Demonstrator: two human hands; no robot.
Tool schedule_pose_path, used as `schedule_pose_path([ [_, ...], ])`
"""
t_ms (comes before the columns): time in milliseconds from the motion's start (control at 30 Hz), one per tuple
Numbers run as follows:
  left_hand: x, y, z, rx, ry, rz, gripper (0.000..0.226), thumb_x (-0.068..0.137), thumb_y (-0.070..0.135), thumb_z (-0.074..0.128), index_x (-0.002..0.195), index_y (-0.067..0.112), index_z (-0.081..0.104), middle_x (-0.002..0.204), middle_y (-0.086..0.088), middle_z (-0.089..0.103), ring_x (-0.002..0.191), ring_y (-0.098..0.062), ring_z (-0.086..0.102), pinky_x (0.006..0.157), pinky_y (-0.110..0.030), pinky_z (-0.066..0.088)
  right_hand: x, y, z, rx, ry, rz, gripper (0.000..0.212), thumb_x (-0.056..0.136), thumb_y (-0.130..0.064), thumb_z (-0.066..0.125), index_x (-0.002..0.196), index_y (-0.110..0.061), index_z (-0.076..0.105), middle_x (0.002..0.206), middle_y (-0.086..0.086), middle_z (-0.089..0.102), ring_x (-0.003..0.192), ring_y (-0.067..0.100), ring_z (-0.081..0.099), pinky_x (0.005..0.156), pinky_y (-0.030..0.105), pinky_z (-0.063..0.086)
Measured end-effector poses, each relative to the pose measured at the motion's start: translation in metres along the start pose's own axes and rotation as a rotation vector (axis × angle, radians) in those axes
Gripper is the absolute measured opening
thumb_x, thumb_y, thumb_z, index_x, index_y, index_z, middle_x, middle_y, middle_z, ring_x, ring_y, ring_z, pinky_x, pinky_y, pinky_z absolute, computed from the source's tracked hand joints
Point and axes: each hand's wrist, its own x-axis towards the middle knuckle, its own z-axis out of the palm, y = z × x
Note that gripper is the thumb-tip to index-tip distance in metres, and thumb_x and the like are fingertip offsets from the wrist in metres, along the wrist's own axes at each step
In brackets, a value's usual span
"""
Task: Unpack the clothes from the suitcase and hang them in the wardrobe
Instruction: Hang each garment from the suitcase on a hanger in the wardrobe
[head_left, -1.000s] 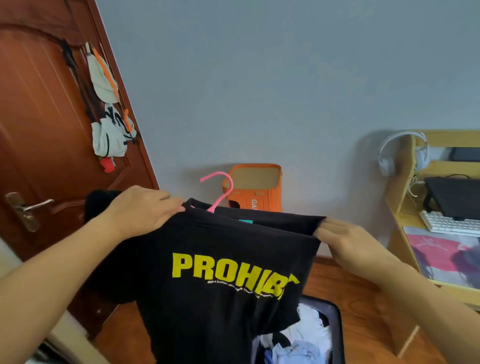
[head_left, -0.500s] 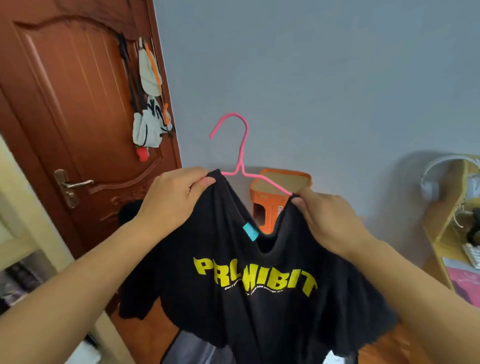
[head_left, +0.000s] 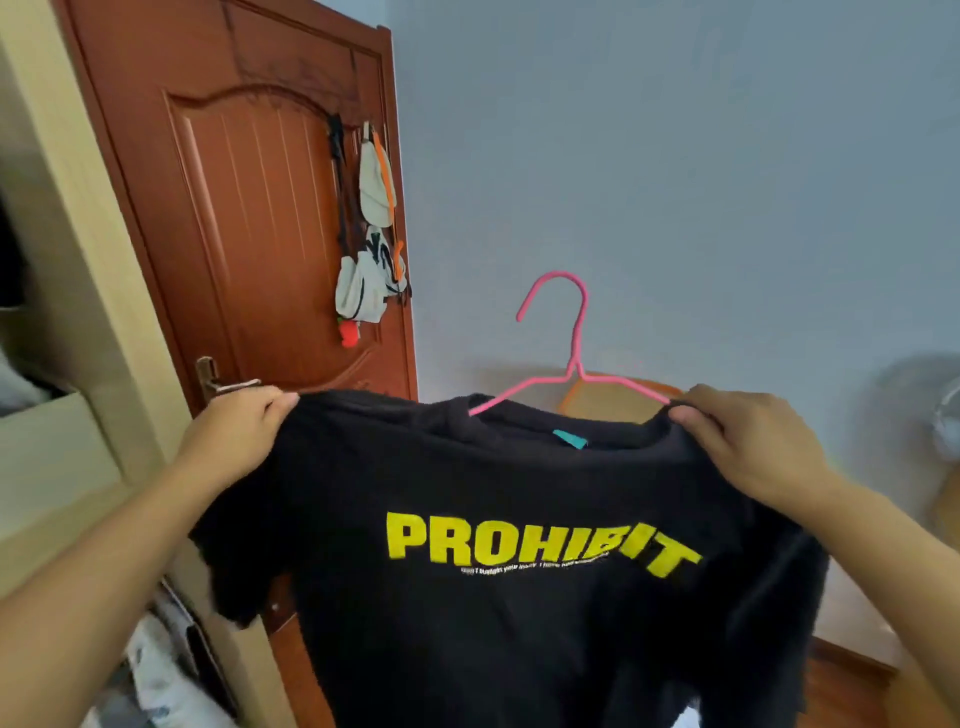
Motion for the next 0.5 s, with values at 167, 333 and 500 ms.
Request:
schedule_pose_path([
  [167, -0.031, 0.079, -0.013, -0.231, -0.207, 0.421, 0.039, 0.104, 0.046, 0.045, 0.141, 0.036, 0.054, 0.126, 0.015, 0.061, 0.115, -0.005, 0.056, 0.099, -0.033, 0.046, -0.001, -0.041, 0.038, 0.185, -0.039, 0.087, 0.04, 0.093, -0.058, 0.039, 0.097, -0.031, 0.069, 0.088, -0.011, 0.071, 0.082, 0.017, 0.066, 0.073, 0.04, 0.053],
  [333, -0.056, 0.105, 0.006, 0.029, -0.142, 0.616, 0.016, 0.106, 0.042, 0.037, 0.097, 0.031, 0.043, 0.075, 0.004, 0.059, 0.067, -0.018, 0.059, 0.064, -0.051, 0.053, 0.008, -0.057, 0.038, 0.316, -0.056, -0.017, 0.011, 0.093, -0.03, 0.068, 0.102, -0.025, 0.071, 0.097, -0.014, 0.069, 0.092, 0.004, 0.062, 0.083, 0.022, 0.048],
  [500, -0.054, 0.09, -0.012, 0.069, 0.055, 0.63, 0.013, 0.106, 0.031, 0.047, 0.108, 0.023, 0.057, 0.074, 0.004, 0.058, 0.065, -0.021, 0.06, 0.059, -0.043, 0.053, -0.031, -0.011, 0.046, 0.173, -0.087, 0.167, 0.022, 0.094, -0.007, 0.065, 0.11, -0.017, 0.074, 0.086, -0.009, 0.072, 0.084, 0.019, 0.068, 0.069, 0.021, 0.045],
])
